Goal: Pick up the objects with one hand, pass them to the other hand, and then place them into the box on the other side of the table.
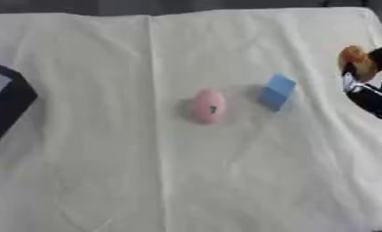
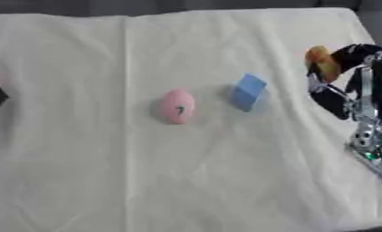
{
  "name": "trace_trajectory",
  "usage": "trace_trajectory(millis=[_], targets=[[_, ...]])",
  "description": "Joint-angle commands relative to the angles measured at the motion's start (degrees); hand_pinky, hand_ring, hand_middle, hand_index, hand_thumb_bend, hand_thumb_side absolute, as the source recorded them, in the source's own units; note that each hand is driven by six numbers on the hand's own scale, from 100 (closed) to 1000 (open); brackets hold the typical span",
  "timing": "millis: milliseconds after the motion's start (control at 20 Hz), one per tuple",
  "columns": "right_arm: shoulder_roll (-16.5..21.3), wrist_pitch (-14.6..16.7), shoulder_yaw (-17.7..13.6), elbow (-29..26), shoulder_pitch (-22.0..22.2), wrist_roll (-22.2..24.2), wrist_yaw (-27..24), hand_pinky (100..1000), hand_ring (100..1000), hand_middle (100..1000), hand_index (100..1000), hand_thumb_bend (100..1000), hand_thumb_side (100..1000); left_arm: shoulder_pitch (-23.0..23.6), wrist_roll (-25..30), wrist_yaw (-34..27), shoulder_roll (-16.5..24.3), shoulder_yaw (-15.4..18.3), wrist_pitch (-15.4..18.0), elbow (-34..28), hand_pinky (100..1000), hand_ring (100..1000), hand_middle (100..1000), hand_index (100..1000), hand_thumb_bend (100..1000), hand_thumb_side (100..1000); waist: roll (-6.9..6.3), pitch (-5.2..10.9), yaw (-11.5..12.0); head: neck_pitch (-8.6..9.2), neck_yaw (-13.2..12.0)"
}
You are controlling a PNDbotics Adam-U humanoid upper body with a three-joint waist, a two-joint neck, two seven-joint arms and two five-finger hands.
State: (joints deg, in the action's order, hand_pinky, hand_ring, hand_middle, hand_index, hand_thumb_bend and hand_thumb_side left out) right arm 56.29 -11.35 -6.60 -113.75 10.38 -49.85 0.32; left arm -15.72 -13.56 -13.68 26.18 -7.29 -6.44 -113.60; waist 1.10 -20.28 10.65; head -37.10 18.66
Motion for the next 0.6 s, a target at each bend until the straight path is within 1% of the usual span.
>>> trace_trajectory(millis=[50, 200, 250, 300, 600], targets=[[2.26, 2.49, 0.02, -0.84, -0.79, 0.53, -0.78, 213, 485, 435, 450, 194, 100, -1.16, 0.34, -0.26, 1.86, 0.09, 0.35, -0.99, 908, 776, 677, 761, 100, 832, -0.69, 2.45, -0.08, -0.36, -0.72], [2.68, 3.59, 0.92, -0.84, -2.08, 1.91, -1.46, 211, 484, 435, 448, 188, 100, -2.28, 1.05, -0.44, 2.39, -0.25, 0.95, -0.99, 906, 777, 678, 761, 100, 822, -0.72, 2.89, 0.03, -0.65, -0.96], [2.78, 3.75, 1.24, -0.84, -2.64, 2.36, -1.77, 211, 484, 434, 447, 265, 100, -2.66, 1.44, -0.54, 2.53, -0.39, 1.26, -0.99, 905, 775, 678, 761, 100, 820, -0.74, 3.02, 0.10, -0.73, -0.99], [2.89, 3.86, 1.58, -0.84, -3.29, 2.81, -2.06, 211, 484, 435, 447, 185, 100, -3.13, 1.90, -0.64, 2.71, -0.55, 1.63, -0.99, 905, 777, 678, 761, 100, 814, -0.78, 3.18, 0.22, -0.84, -0.94], [3.58, 4.03, 3.50, -0.84, -7.55, 5.40, -3.72, 214, 482, 434, 444, 176, 100, -5.76, 5.04, -0.75, 3.63, -1.48, 4.29, -0.99, 899, 777, 679, 762, 100, 784, -1.01, 4.06, 0.76, -1.55, -0.57]])
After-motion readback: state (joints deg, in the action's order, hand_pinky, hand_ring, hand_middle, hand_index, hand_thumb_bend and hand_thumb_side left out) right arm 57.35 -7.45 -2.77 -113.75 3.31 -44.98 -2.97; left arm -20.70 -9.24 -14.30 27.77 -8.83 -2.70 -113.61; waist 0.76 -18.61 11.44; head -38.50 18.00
